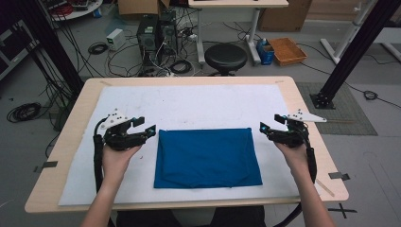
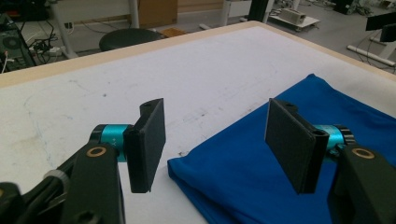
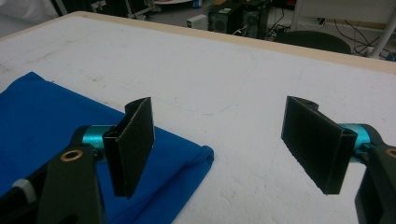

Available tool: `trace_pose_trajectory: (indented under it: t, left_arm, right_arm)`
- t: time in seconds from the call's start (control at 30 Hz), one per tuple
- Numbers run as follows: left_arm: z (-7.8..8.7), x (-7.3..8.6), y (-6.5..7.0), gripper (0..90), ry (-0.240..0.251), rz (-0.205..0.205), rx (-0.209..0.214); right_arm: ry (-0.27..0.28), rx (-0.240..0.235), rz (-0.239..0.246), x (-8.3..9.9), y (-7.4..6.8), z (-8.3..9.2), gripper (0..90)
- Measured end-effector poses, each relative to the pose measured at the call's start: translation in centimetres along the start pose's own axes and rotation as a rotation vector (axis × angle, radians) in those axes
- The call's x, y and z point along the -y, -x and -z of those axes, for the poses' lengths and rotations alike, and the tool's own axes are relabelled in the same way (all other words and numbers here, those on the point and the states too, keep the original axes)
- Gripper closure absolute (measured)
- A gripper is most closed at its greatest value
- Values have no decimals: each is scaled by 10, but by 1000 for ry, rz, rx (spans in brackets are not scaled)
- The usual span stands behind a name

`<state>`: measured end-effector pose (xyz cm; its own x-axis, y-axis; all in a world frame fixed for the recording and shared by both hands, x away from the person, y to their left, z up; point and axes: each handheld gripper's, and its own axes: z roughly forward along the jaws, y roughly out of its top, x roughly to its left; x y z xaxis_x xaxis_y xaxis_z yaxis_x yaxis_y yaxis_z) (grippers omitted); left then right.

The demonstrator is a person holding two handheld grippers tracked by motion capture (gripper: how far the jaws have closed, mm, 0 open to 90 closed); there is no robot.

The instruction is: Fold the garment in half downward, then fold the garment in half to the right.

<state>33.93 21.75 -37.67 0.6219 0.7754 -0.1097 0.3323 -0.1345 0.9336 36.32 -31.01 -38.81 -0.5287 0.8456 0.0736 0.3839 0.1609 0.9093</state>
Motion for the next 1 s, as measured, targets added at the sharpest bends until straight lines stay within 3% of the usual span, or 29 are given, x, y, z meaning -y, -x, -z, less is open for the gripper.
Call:
trace_pose_trajectory:
  t: [0.13,0.23,0.3,0.4,0.47,0.53,0.63,0.8,0.9,1.0]
  left_arm:
    - [3,-1,1,386,20,-12,-6]
    - [10,-2,1,387,83,-18,-9]
    - [15,0,3,386,143,-61,-18]
    - [21,5,7,386,157,-116,-19]
    - [25,8,10,386,154,-87,-13]
    - [29,12,11,381,127,-63,7]
    - [35,15,14,380,69,-74,10]
    - [42,24,17,358,-2,12,23]
    - [42,32,25,358,-89,31,-25]
    - [39,43,34,359,-162,87,-42]
  right_arm:
    - [7,3,0,-2,0,1,260]
    - [21,5,1,-5,-2,3,261]
    - [27,2,6,-7,-2,3,262]
    - [26,-2,18,-9,-4,2,270]
    - [27,-2,22,-9,-5,1,274]
    - [22,-7,31,-9,-6,0,274]
    - [17,-19,40,-11,-8,-3,274]
    - [17,-52,57,-17,-18,-10,273]
    - [14,-64,65,-20,-22,-13,273]
    - [21,-80,80,-26,-30,-20,273]
